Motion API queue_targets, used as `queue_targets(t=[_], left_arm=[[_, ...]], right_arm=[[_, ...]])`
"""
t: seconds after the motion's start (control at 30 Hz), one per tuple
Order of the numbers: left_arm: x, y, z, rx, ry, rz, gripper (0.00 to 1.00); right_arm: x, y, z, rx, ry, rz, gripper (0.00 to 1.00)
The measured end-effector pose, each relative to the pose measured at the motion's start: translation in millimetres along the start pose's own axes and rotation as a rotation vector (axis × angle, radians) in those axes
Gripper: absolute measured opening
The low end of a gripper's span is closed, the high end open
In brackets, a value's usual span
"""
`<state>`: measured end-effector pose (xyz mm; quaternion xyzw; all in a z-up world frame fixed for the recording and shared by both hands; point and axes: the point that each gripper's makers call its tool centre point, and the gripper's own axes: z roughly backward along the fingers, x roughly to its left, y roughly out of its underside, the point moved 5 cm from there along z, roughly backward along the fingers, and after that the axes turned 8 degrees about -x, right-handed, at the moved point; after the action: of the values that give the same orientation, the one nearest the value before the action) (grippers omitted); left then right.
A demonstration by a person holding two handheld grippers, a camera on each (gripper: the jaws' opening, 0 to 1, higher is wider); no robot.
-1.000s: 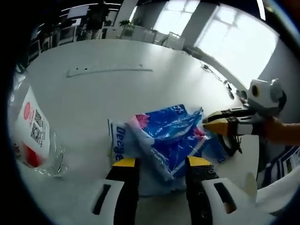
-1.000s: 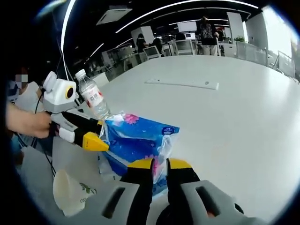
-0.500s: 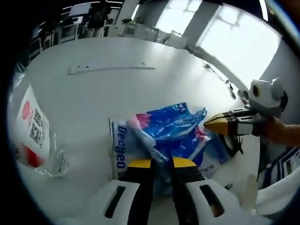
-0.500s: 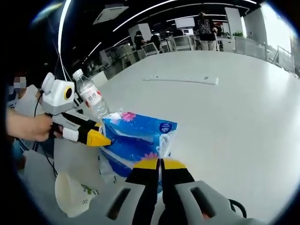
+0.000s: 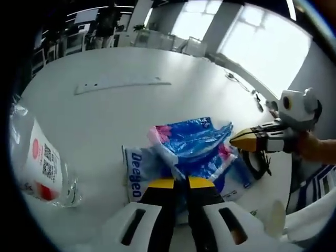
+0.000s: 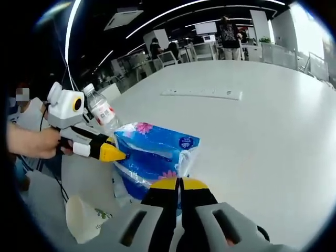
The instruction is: Arrange the tabletop items into an orderly group along one side of the table until the central work area is clear of visible clutter.
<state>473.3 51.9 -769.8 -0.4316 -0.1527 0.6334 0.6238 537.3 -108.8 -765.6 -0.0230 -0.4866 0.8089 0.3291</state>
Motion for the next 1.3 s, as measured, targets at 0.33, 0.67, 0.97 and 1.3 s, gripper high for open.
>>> queue_targets(t=[0.33,0.67,0.97,1.3], left_arm=[[-8.8,-10.1,0,-0.009,0.005,-0.012,0.01],[-17.5,-18.4,-8,-0.005,0.017,-0.034,0.01],[-25.7,-25.8,-18,-0.002,0.033,-0.047,0.01],[-39.0,-34.6,-34,0.008,0.063,-0.078,0.02]], right_arm=[[-4,-4.8,4,-0.02,0.013,0.001,0.0],[-12,-7.5,13,-0.034,0.033,-0.01,0.0],[-22,-10.6,20,-0.047,0.057,-0.016,0.0],[-39,-11.8,32,-0.056,0.088,-0.016,0.0]])
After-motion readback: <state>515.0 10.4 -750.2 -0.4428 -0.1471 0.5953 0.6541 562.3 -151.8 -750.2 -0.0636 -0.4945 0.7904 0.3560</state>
